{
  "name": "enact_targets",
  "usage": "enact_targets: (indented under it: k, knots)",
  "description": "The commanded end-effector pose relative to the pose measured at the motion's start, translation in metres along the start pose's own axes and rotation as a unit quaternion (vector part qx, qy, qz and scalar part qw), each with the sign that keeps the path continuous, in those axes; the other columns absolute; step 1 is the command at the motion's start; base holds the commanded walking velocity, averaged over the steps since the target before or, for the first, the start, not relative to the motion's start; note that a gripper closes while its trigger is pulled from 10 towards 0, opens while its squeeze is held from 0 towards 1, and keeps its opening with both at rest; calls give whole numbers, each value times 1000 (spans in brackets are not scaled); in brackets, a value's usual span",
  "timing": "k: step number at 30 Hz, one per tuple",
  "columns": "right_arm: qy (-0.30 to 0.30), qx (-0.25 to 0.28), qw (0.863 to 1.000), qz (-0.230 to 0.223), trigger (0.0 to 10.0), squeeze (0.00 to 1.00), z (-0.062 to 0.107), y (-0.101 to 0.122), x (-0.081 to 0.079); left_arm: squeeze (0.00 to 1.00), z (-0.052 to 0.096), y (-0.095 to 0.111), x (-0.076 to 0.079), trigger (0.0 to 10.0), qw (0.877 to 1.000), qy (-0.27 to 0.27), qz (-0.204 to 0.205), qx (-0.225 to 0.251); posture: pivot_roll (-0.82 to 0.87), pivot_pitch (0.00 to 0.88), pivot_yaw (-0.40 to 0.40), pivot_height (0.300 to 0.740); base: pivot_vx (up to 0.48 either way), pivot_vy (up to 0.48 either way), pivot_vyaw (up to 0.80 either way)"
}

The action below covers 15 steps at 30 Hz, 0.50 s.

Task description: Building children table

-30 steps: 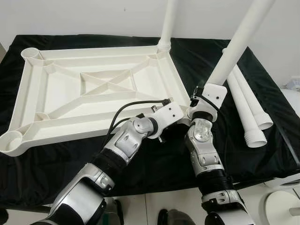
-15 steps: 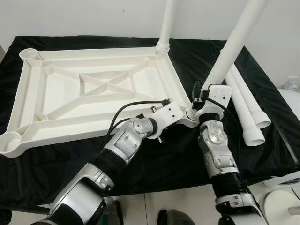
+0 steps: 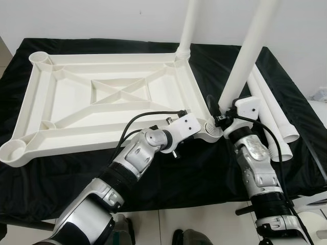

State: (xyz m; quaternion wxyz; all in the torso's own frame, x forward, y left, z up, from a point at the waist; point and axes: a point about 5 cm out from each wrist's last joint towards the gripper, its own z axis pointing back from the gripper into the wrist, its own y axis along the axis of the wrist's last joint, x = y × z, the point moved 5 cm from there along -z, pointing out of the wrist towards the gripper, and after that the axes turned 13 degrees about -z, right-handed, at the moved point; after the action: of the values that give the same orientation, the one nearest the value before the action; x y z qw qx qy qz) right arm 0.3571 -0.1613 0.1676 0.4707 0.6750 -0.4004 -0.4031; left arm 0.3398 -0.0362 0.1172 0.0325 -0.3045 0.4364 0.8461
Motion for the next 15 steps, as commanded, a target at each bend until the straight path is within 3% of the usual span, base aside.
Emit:
enact_targets:
  k: [1, 8, 15]
  knots:
    - [-49, -104, 993, -35, 10000, 0, 31, -51, 28, 0, 7, 23, -14, 10000, 998, 25, -40, 32, 10, 76, -10, 740, 0, 0, 0]
    - [-5, -103, 992, -76, 10000, 0, 40, -51, 29, 0, 7, 23, -15, 10000, 998, 25, -39, 32, 11, 82, -6, 740, 0, 0, 0]
    - [14, -126, 991, -54, 10000, 0, 45, -56, 35, 0, 7, 24, -15, 10000, 998, 24, -39, 34, 8, 86, -6, 740, 0, 0, 0]
